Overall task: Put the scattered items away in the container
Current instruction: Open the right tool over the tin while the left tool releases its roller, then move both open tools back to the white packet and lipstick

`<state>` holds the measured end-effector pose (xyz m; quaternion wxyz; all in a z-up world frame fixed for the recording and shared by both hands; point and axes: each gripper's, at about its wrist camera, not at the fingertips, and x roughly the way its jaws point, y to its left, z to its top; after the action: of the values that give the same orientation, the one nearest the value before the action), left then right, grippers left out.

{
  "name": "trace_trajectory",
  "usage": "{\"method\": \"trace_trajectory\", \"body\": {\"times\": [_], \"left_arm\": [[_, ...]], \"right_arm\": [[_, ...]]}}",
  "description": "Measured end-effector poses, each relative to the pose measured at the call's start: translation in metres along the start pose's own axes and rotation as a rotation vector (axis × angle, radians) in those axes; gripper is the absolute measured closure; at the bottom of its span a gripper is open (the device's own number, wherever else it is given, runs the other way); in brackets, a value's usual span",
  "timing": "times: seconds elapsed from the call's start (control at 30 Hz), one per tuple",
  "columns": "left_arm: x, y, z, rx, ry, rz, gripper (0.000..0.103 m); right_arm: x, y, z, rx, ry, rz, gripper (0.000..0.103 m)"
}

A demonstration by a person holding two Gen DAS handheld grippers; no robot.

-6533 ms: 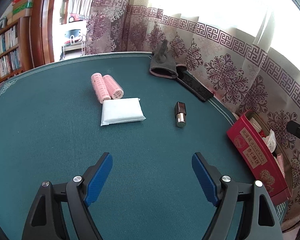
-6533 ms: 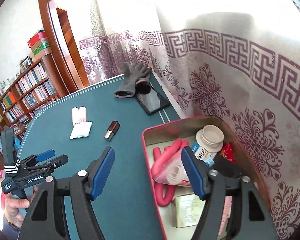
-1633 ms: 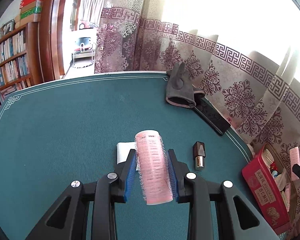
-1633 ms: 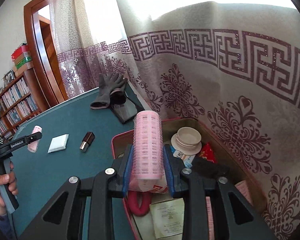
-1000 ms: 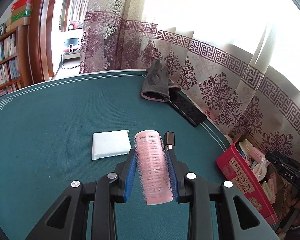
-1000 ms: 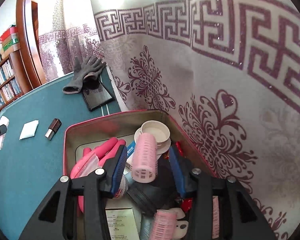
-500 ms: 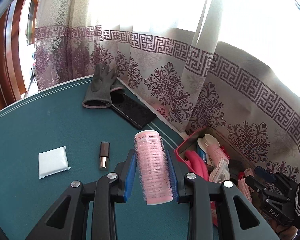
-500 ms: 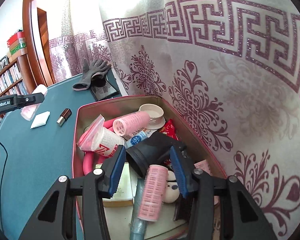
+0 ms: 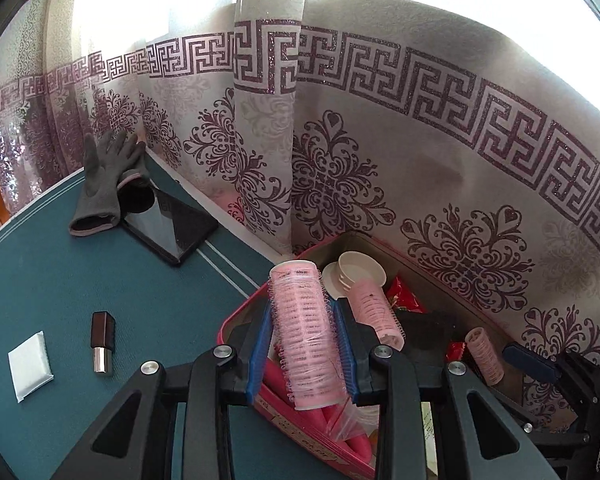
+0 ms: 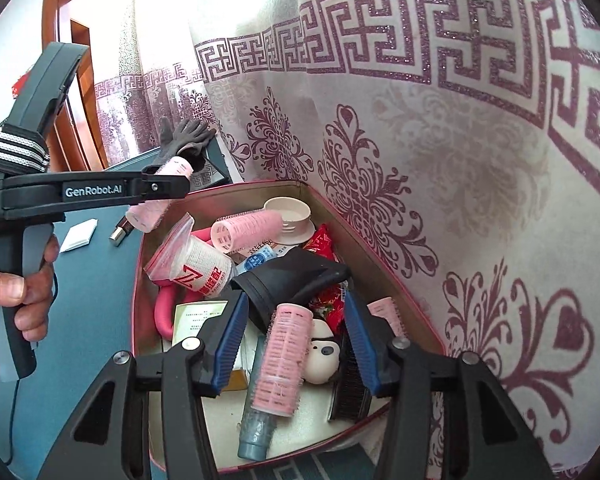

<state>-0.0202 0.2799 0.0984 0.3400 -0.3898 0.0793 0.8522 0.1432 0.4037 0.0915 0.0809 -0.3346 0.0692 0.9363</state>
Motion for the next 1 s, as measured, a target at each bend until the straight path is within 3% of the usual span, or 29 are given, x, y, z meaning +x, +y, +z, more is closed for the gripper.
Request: {"method": "trace_trajectory", "body": {"times": [0.03,0.07,0.1,0.23,0.33,0.7,0.8,1.0], "left_arm": [[0.005,0.001,-0.001,-0.001,0.016,0.004,0.066],[0.007,0.003,-0.004,-0.007,0.028,0.009,0.051],[0.008,0.005,-0.006,-0.014,0.027,0.015,0.044],[-0.001,0.007,-0.009,-0.013,0.000,0.009,0.041],[-0.006,0.007,-0.009,0.000,-0.014,0.050,0.030],[-0.021,0.022,-0.017,-0.041,-0.025,0.059,0.028],[-0.028,0.028,-0.021,-0.053,-0.037,0.074,0.018],[-0.045,0.055,-0.029,-0.094,-0.056,0.127,0.018]], "right_arm": [[0.000,0.000,0.000,0.000,0.001,0.002,0.049],[0.000,0.001,0.000,0.000,0.002,0.003,0.049],[0.000,0.001,0.000,-0.002,0.002,0.005,0.049],[0.002,0.001,0.001,0.004,0.002,0.010,0.049],[0.003,0.002,0.003,0.015,0.000,0.022,0.049],[-0.003,0.013,0.003,0.005,-0.015,0.034,0.043],[-0.006,0.018,0.005,-0.001,-0.022,0.041,0.042],[-0.009,0.032,0.008,-0.018,-0.039,0.064,0.038]]}}
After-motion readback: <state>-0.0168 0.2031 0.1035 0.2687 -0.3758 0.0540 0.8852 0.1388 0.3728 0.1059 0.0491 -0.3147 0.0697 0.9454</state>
